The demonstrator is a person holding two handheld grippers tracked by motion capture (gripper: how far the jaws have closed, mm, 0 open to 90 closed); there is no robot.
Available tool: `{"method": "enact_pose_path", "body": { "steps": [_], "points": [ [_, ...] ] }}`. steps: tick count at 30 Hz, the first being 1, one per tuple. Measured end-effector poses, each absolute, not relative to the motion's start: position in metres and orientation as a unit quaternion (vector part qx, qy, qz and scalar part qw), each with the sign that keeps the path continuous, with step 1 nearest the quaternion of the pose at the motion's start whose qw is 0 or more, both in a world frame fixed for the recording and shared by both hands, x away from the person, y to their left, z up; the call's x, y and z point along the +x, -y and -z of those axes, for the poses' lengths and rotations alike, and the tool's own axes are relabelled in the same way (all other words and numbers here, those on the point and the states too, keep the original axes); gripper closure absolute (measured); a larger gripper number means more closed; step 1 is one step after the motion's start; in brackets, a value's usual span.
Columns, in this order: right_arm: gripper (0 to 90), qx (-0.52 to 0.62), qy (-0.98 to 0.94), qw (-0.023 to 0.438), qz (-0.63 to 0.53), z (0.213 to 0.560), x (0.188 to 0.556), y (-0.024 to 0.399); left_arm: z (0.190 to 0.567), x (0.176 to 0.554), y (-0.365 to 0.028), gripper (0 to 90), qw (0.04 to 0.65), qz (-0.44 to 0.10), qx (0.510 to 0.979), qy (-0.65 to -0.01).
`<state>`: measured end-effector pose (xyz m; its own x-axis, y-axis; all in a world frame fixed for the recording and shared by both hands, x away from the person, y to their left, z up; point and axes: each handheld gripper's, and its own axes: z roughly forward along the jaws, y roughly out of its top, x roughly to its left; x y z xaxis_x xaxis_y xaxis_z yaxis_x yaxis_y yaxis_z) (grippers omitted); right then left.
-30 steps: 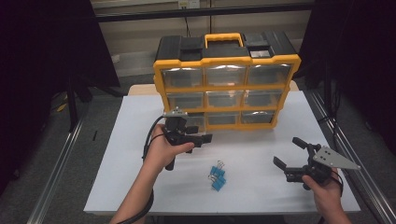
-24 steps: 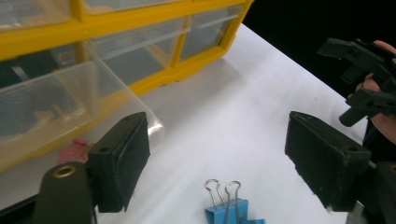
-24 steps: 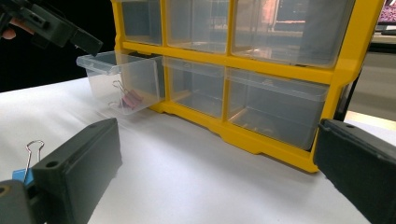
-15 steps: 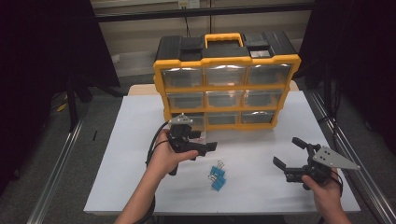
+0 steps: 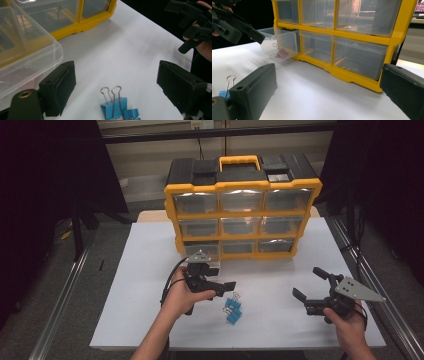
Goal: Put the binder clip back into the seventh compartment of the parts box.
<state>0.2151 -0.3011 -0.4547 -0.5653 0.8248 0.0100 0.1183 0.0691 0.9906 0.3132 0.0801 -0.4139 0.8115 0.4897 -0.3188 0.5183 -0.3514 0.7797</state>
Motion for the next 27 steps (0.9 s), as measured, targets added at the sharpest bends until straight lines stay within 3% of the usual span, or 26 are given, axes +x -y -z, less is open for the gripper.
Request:
{"method": "enact_pose_path", "body": {
  "steps": [27],
  "points": [
    [0.6, 0.358, -0.661, 0.304, -0.585, 0.454, 0.214, 0.301, 0.446, 0.301, -0.080, 15.0, 0.468, 0.023, 0.829, -0.305]
  ]
}}
